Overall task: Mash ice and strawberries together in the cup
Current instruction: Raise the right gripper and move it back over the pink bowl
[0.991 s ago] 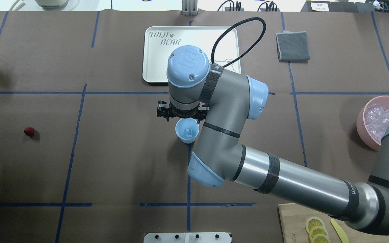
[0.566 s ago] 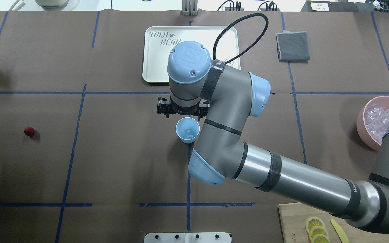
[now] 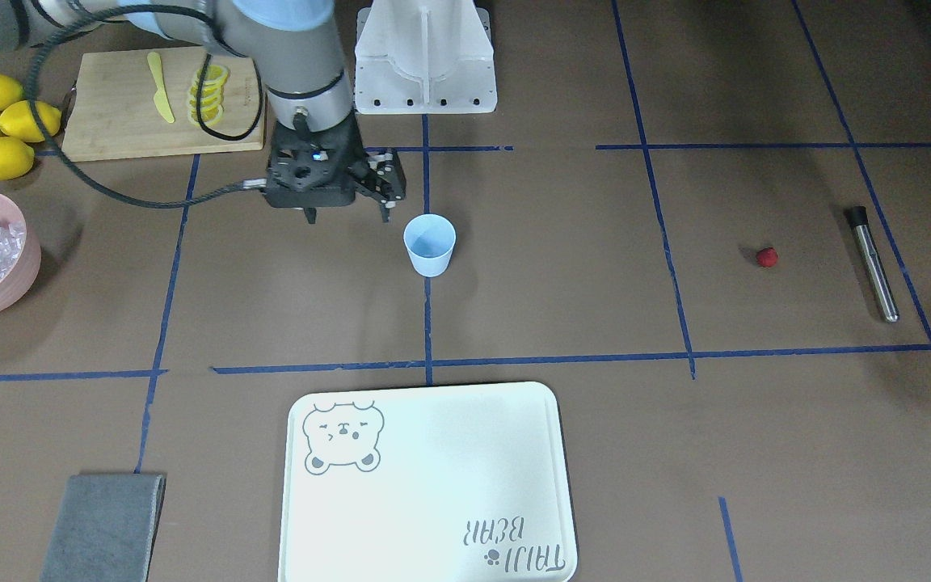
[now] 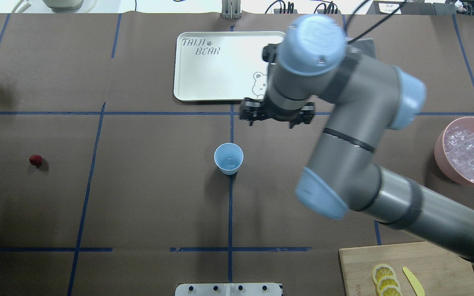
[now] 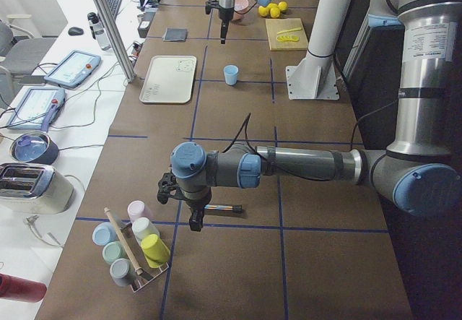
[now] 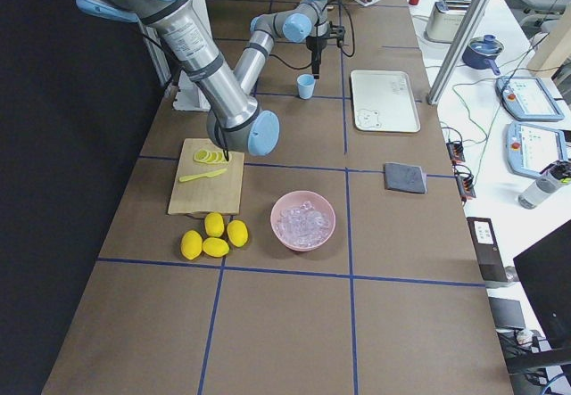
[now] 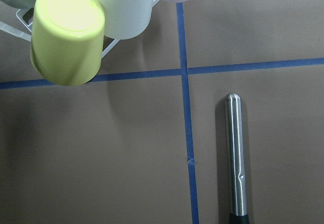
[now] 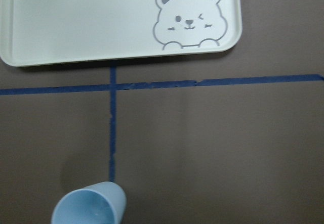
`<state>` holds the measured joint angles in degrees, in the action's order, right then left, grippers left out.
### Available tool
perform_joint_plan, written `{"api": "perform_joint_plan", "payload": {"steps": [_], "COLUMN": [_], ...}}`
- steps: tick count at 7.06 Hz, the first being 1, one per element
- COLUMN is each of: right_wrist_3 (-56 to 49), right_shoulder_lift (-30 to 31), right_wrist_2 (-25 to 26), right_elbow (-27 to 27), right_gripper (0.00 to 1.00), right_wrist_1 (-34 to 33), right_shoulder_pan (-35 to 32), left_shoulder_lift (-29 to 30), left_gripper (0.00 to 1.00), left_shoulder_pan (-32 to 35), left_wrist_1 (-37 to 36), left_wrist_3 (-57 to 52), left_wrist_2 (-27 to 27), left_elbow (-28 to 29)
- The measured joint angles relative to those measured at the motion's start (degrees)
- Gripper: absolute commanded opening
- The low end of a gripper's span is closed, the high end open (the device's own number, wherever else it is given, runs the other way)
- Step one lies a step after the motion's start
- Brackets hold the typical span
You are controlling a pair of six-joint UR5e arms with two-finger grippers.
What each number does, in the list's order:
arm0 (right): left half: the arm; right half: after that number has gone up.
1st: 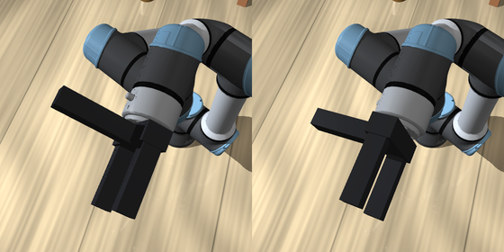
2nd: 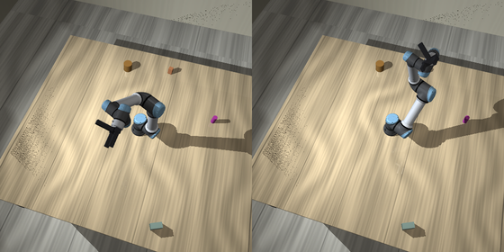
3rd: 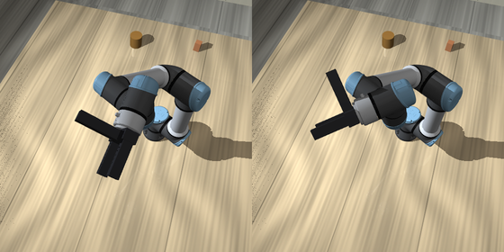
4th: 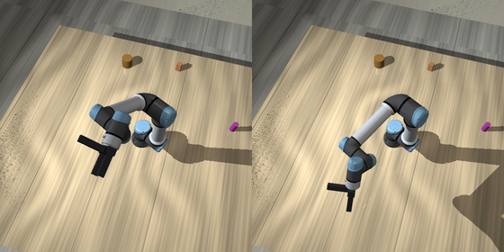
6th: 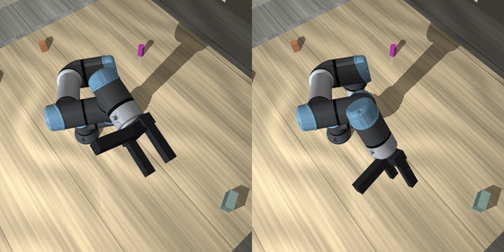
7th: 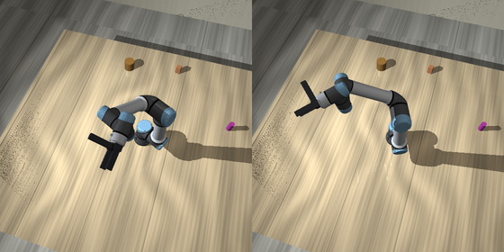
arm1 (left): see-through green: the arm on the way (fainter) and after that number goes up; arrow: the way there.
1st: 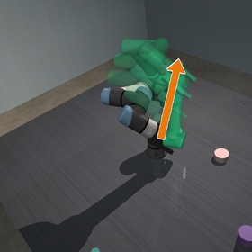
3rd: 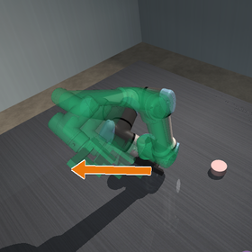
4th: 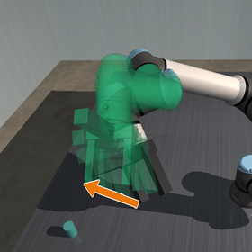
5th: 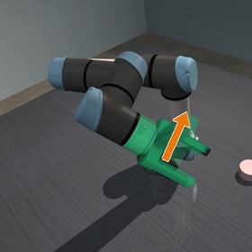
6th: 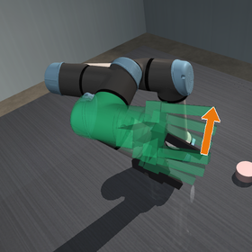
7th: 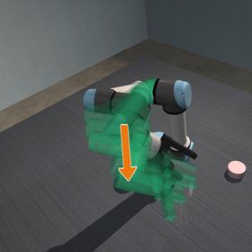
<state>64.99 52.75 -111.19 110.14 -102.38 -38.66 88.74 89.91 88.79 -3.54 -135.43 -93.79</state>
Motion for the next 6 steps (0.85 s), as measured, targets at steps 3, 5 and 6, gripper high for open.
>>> {"api": "perform_joint_plan", "payload": {"steps": [3, 5, 6], "right_wrist_3": [-12.6, -26.0, -32.8], "right_shoulder_lift": [18.8, 32.0, 38.0], "right_wrist_2": [-8.0, -11.5, -12.2], "right_elbow": [12.2, 13.9, 13.6], "right_gripper": [0.99, 0.99, 0.99], "right_wrist_1": [2.1, 8.4, 12.3], "right_shoulder_pan": [-11.0, -18.2, -20.9], "left_shoulder_lift": [-0.2, -0.3, -0.4], "left_gripper": [1.0, 1.0, 1.0], "left_shoulder_pan": [0.0, 0.0, 0.1], "left_wrist_1": [0.0, 0.0, -0.1], "left_wrist_3": [0.0, 0.1, 0.1], "left_wrist_2": [0.0, 0.0, -0.2], "left_elbow": [-0.6, -1.3, -1.6]}}
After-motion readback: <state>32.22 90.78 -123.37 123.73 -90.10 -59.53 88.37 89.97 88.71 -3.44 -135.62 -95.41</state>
